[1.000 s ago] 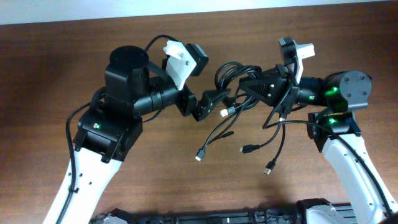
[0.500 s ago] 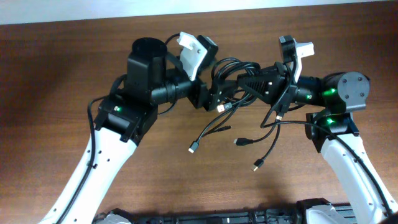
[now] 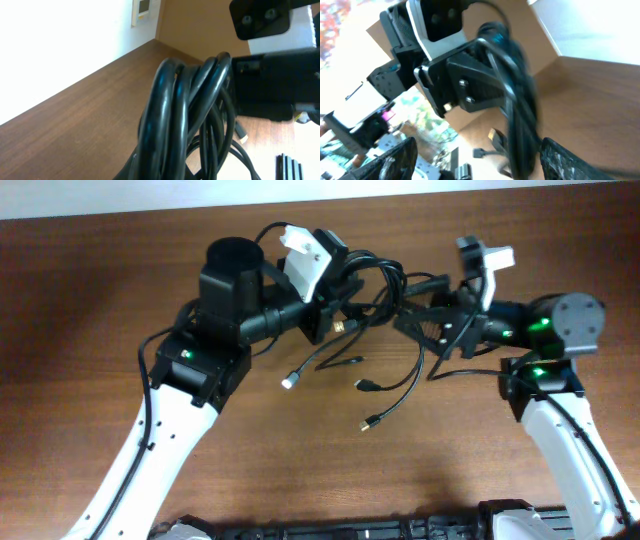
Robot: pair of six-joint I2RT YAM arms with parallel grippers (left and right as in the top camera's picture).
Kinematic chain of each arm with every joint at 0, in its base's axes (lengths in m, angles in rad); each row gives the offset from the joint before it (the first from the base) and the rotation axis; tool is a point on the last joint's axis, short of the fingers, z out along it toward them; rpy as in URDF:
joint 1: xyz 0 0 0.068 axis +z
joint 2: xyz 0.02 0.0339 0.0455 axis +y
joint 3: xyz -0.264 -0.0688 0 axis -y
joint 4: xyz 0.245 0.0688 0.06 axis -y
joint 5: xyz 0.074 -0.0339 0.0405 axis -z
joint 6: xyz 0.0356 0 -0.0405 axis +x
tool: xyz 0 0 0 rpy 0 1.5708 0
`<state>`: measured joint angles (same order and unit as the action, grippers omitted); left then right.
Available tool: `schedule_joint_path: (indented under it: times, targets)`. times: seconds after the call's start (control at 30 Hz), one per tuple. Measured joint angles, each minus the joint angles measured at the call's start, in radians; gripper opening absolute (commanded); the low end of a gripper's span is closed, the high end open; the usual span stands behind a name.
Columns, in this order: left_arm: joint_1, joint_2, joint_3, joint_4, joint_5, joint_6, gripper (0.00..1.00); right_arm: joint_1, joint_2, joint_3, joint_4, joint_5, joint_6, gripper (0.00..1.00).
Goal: Untangle cables
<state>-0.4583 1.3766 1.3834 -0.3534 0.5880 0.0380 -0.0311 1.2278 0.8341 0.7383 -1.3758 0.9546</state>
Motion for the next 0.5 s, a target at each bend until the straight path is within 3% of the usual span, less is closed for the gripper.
schedule_joint_path:
  times: [0.13, 0.5]
  targets:
    - [0.04, 0.002, 0.0, 0.016, 0.097, 0.021, 0.0, -0.077, 0.0, 0.0, 0.0, -0.031, 0.003, 0.75]
    - [0.042, 0.002, 0.0, 0.101, 0.37, 0.075, 0.0, -0.089, 0.0, 0.0, 0.0, -0.051, 0.004, 0.75]
